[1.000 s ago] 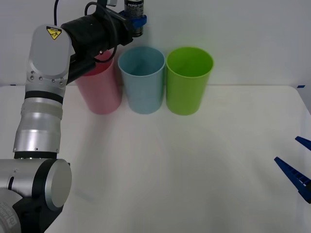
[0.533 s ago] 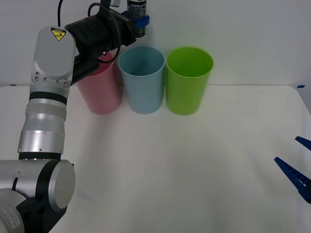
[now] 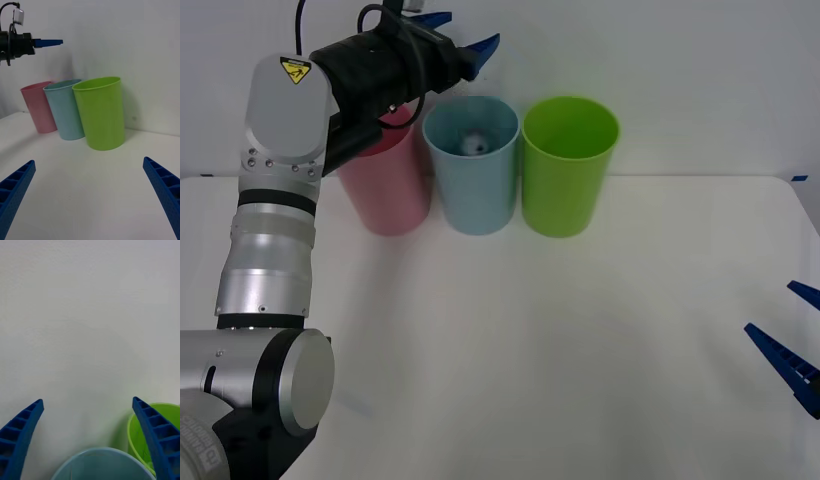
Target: Grasp the object on the table and drop it into the matching bin: aluminum can to the light blue bin, PET bottle to the pink bin.
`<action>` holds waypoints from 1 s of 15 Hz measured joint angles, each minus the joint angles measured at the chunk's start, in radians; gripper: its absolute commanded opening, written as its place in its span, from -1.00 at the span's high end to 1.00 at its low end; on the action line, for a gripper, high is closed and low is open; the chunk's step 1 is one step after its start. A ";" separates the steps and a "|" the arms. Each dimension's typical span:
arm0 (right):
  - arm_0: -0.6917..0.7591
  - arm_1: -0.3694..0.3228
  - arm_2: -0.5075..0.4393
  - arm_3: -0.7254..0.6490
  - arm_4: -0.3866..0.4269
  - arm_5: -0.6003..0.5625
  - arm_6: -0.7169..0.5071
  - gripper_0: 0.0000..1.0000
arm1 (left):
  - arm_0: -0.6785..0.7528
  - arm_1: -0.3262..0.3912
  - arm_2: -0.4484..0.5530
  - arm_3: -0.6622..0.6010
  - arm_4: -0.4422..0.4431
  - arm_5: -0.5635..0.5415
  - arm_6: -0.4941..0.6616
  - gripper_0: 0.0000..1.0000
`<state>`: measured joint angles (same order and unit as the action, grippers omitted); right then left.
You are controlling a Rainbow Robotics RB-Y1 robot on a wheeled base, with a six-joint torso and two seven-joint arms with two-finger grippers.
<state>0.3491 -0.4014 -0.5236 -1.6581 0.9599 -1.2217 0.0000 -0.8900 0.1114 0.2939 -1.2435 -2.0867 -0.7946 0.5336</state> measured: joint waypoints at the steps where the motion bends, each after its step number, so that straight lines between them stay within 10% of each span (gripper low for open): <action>1: 0.000 0.000 0.000 0.000 0.000 0.000 0.000 -1.00 | 0.000 -0.001 -0.001 0.000 0.000 0.000 0.000 -1.00; 7: 0.000 0.000 0.000 0.000 0.000 0.000 0.000 -1.00 | 0.014 0.002 0.001 0.000 0.045 -0.001 -0.010 -1.00; 15: 0.000 0.000 0.000 0.000 0.000 0.000 0.000 -1.00 | 0.297 0.071 -0.007 -0.221 0.361 -0.042 -0.100 -1.00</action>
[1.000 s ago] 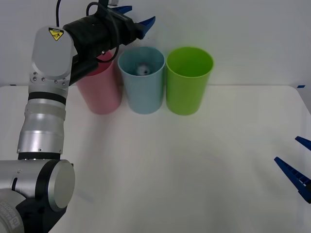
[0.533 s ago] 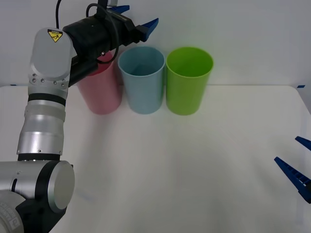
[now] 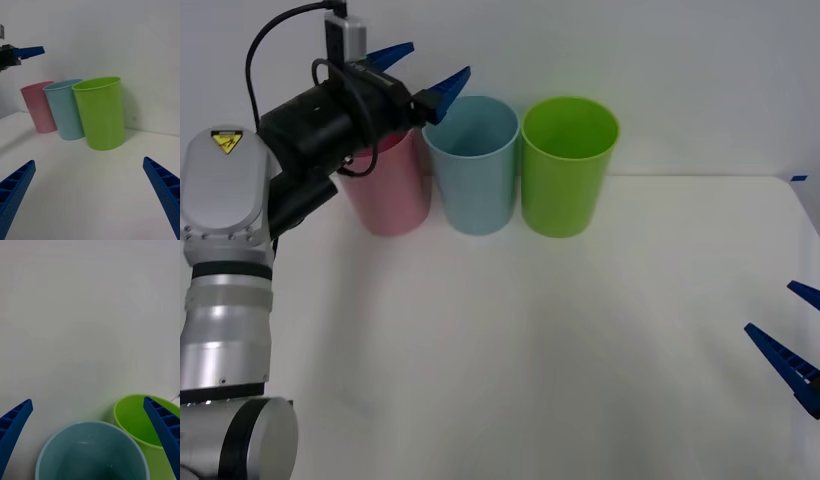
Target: Grasp the object on the table and drop it into the matching bin: aluminum can to the light blue bin, PET bottle to the pink bin.
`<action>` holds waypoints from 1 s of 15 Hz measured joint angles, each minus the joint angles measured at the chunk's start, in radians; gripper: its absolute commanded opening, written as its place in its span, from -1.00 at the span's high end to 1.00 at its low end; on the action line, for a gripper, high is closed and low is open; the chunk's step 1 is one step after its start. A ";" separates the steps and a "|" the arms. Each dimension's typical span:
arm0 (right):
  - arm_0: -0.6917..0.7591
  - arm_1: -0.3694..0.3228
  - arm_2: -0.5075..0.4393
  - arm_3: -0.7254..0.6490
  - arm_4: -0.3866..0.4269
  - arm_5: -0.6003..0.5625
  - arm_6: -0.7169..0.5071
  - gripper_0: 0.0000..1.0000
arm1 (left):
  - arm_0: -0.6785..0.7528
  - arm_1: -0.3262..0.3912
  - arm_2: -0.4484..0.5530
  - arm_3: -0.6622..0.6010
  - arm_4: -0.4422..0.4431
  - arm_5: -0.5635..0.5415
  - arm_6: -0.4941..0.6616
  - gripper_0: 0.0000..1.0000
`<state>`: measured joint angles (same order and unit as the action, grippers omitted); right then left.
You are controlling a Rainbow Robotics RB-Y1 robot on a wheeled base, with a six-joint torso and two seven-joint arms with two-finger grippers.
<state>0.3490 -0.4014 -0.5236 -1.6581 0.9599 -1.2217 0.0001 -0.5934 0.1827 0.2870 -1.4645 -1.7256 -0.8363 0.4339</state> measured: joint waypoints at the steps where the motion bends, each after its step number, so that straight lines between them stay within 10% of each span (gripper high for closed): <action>1: 0.000 0.000 0.000 0.000 0.000 0.000 0.000 -1.00 | 0.057 0.017 -0.004 -0.054 0.046 -0.001 0.000 -1.00; 8: 0.000 0.000 0.000 0.000 0.000 0.000 0.000 -1.00 | 0.443 0.135 0.061 -0.348 0.315 -0.001 -0.011 -1.00; 15: 0.000 0.000 0.000 0.000 0.000 0.000 0.000 -1.00 | 0.647 0.219 0.198 -0.373 0.427 -0.161 -0.054 -1.00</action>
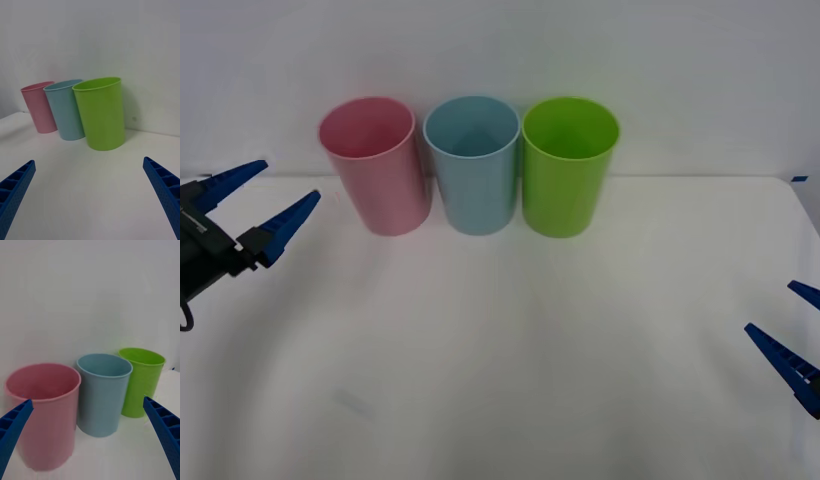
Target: Grasp the object on the table and drop it into the matching bin: aluminum can to the light blue bin, PET bottle to the pink bin.
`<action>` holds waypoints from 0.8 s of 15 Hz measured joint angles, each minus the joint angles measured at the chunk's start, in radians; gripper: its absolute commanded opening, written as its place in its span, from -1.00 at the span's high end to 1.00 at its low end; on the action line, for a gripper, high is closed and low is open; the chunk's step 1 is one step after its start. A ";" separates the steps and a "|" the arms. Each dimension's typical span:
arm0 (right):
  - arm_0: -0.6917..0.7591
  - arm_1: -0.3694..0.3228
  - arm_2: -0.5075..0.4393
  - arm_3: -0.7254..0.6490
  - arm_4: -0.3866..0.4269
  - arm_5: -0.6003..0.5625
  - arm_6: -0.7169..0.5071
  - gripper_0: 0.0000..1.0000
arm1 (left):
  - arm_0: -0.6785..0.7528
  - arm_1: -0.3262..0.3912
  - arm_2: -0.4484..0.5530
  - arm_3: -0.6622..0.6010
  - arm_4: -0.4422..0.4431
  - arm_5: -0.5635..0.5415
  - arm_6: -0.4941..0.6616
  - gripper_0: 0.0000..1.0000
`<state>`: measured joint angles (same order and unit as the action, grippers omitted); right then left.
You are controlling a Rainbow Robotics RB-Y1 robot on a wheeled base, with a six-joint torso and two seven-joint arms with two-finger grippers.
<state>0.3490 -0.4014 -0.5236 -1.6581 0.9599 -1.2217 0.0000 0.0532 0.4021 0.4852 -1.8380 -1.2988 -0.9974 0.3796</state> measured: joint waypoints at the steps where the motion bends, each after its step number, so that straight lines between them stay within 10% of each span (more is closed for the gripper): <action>1: 0.000 0.000 0.000 0.000 0.000 0.000 0.000 -1.00 | 0.030 0.017 0.013 0.000 0.011 -0.016 -0.009 -1.00; 12: 0.000 0.000 0.000 0.000 0.000 0.000 0.000 -1.00 | 0.265 0.154 0.186 0.020 0.106 -0.239 -0.085 -1.00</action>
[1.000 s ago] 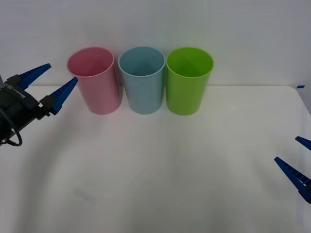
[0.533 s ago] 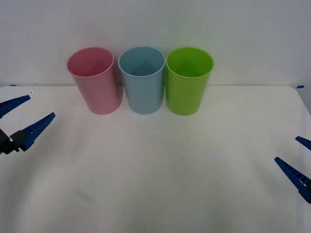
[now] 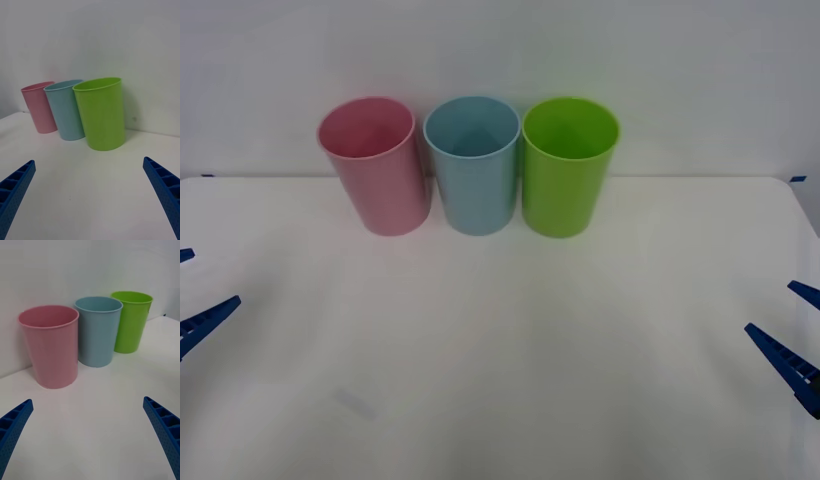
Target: Grasp the object on the table and drop it into the matching bin: aluminum can to the light blue bin, PET bottle to the pink bin.
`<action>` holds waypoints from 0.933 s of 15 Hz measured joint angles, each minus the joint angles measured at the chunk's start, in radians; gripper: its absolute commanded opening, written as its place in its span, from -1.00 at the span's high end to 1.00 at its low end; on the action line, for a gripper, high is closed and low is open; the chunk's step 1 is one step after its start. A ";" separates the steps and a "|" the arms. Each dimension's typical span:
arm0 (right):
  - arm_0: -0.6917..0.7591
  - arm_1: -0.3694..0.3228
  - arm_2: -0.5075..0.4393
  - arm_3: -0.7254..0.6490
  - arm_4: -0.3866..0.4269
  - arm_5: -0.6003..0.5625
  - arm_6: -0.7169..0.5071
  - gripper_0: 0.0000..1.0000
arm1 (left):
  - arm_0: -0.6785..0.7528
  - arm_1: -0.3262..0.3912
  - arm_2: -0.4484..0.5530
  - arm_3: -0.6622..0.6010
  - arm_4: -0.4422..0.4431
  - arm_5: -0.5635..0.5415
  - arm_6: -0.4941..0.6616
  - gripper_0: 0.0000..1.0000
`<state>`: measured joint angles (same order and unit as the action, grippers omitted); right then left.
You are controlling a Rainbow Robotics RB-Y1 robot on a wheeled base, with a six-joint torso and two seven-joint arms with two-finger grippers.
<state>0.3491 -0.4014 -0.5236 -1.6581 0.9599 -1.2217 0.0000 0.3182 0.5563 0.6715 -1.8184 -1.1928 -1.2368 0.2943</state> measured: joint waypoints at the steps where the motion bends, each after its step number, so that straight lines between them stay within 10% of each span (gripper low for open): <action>1: 0.000 0.000 0.000 0.000 0.000 0.000 0.000 -1.00 | 0.023 0.001 0.003 0.000 0.009 -0.005 -0.021 -1.00; 14: 0.000 0.000 0.000 0.000 0.000 0.000 0.000 -1.00 | 0.128 0.001 -0.066 0.045 0.110 -0.002 -0.071 -1.00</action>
<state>0.3491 -0.4014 -0.5236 -1.6581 0.9599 -1.2217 0.0000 0.4462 0.5570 0.6052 -1.7739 -1.0829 -1.2384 0.2232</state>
